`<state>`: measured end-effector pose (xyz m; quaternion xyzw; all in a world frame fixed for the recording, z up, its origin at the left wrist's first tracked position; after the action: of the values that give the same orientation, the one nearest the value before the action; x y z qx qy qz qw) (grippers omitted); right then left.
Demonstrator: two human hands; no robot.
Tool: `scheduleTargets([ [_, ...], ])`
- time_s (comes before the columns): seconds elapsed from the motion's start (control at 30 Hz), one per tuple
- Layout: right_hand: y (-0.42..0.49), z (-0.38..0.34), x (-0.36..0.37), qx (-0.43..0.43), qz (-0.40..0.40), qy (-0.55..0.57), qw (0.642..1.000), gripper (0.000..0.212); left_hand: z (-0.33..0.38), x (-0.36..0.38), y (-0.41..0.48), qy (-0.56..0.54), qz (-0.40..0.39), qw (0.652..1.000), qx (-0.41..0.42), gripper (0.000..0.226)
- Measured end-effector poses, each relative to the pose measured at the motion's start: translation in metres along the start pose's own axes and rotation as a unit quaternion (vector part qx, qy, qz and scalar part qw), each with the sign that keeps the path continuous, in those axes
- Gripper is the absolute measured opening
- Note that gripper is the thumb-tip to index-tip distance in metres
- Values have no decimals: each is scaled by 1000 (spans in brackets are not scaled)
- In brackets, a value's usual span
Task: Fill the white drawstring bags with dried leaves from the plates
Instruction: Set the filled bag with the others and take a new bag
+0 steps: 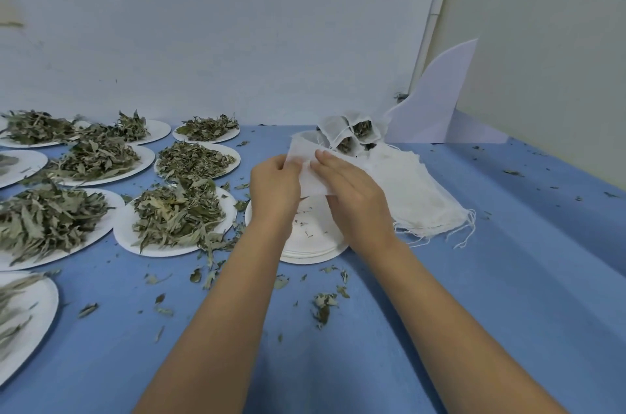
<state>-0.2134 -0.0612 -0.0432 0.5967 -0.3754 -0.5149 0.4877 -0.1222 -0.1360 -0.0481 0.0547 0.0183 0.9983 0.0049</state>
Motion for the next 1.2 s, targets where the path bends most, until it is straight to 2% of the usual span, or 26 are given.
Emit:
scheduleTargets([
  [0.07, 2, 9, 2, 109, -22, 4, 994, 58, 8, -11, 1, 2, 3, 1000, 14, 29],
  [0.17, -1, 26, 5, 265, -73, -2, 961, 57, 18, -31, 8, -17, 4, 1000, 15, 30],
  [0.23, -3, 30, 7, 309, -74, -12, 948, 50, 23, -46, 14, -18, 14, 999, 22, 27],
  [0.37, -6, 34, 7, 382, -19, -6, 924, 24, 25, -71, 25, -49, 62, 996, 39, 14],
  [0.53, -9, 32, 6, 470, 43, 85, 878, 26, 26, -82, 34, -58, 55, 996, 40, 13],
  [0.63, -9, 33, 5, 546, 73, 113, 827, 12, 25, -87, 36, -84, 57, 994, 29, 19],
  [0.67, -8, 31, 8, 579, 50, 146, 801, 18, 24, -88, 36, -87, 55, 994, 28, 19],
  [0.73, -7, 23, 18, 634, -31, 222, 740, 43, 22, -88, 36, -97, 54, 993, 25, 19],
  [0.77, -6, 19, 20, 644, -58, 234, 726, 46, 22, -88, 35, -102, 55, 993, 24, 19],
  [0.87, -6, 25, 19, 645, -43, 189, 739, 19, 23, -88, 32, -108, 59, 992, 25, 20],
  [1.0, -14, 43, 0, 639, 27, 130, 757, 50, 25, -88, 31, -111, 63, 991, 31, 18],
  [1.07, -10, 43, -5, 650, 78, 181, 734, 49, 24, -87, 31, -109, 60, 992, 37, 19],
  [1.13, -6, 40, -3, 674, 93, 245, 691, 34, 23, -85, 30, -105, 57, 992, 40, 18],
  [1.17, -4, 37, 2, 687, 62, 270, 672, 26, 23, -85, 31, -104, 58, 992, 42, 17],
  [1.2, -2, 31, 8, 695, -2, 290, 658, 26, 22, -84, 31, -100, 59, 992, 43, 17],
])
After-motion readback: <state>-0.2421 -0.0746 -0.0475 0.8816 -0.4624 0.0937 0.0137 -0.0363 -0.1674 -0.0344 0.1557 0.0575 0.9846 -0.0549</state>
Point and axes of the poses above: each hand's wrist, its own y-axis towards the middle knuckle, its own x-axis out of the palm, z = x × y, the point moved 5 cm from there along y, towards the middle knuckle, and after that the axes turned 12 degrees about z, right-handed, at the moved point
